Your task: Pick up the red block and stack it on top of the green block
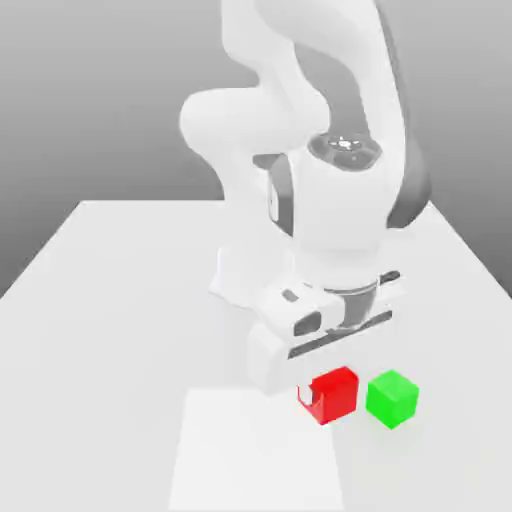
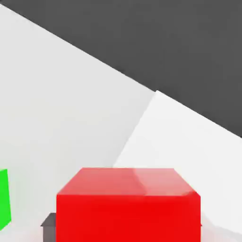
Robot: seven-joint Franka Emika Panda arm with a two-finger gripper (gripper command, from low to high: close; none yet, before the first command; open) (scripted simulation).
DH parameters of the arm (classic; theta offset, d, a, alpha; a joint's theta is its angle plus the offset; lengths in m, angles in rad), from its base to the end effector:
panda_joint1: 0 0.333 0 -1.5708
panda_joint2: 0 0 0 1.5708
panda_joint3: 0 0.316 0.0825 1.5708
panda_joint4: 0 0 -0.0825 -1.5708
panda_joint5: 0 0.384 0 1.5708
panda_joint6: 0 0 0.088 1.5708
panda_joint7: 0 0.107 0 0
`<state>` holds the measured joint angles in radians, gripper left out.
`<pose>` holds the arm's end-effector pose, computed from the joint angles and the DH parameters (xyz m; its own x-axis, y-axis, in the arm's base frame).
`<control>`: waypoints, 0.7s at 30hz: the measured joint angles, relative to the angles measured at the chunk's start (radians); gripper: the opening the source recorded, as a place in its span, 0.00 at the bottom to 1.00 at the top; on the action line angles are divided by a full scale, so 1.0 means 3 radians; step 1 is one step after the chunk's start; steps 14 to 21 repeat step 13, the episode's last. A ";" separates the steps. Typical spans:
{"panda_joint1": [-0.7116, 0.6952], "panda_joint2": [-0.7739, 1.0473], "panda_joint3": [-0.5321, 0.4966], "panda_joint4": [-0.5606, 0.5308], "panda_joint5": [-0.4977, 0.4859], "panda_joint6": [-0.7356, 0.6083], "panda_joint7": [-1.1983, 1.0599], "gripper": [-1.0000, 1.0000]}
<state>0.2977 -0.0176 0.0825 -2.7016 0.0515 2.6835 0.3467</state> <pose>0.3800 0.1499 0.2353 0.9999 -0.0126 -0.0082 -0.0128 -0.9997 -0.0197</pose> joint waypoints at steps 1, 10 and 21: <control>0.0115 -0.0088 0.0040 -0.0066 -0.0005 -0.0021 -0.0081 0.00; 0.0333 0.0387 0.0107 -0.0221 -0.0321 0.0604 -0.0093 1.00; 0.0333 0.0387 0.0107 -0.0221 -0.0321 0.0604 -0.0093 1.00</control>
